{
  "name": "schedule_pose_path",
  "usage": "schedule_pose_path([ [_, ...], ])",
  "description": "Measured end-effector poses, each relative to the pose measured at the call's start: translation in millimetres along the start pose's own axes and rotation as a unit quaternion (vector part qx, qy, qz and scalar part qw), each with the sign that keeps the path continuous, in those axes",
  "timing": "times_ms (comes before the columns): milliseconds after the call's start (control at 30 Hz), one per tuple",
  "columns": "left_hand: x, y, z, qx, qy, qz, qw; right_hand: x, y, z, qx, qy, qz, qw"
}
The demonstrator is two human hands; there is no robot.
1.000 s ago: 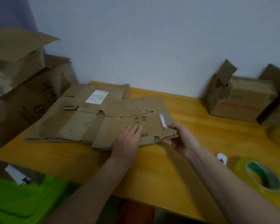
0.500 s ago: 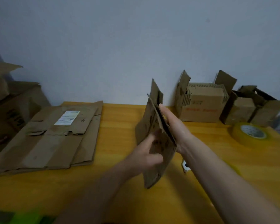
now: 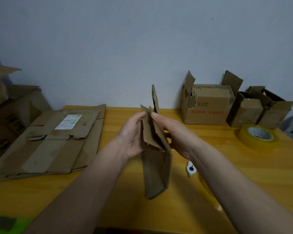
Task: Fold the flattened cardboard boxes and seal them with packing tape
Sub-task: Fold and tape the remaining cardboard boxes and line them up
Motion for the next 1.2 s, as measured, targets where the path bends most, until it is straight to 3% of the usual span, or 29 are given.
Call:
schedule_pose_path([
  [167, 0, 1, 7, 0.002, 0.044, -0.047, 0.998, 6, -4, 10, -0.028, -0.068, 0.007, 0.997],
  [300, 10, 2, 8, 0.004, 0.027, -0.082, 0.996, 34, -10, 18, -0.048, -0.051, -0.044, 0.997],
  [700, 30, -9, -14, -0.025, -0.035, -0.133, 0.99, 64, -13, 37, 0.013, -0.055, -0.126, 0.99],
  [867, 29, -12, -19, -0.031, -0.017, -0.139, 0.99, 72, -8, 51, 0.003, -0.163, -0.147, 0.976],
  [967, 47, -14, -29, -0.063, -0.012, -0.189, 0.98, 80, -9, 57, 0.011, -0.16, -0.15, 0.976],
  [1067, 70, -23, -55, -0.111, 0.167, -0.284, 0.938, 82, -12, 56, 0.026, -0.136, -0.146, 0.979],
  [1200, 71, -22, -93, -0.078, 0.514, -0.326, 0.789, 73, -13, 55, 0.045, -0.111, -0.12, 0.985],
])
Point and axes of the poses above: each hand's wrist, its own y-axis towards the middle knuckle, its own x-axis out of the back of the hand, z = x × y, the point moved 10 cm from there along y, towards the middle knuckle, and after that the axes turned 5 degrees about z, right-handed, at the moved point
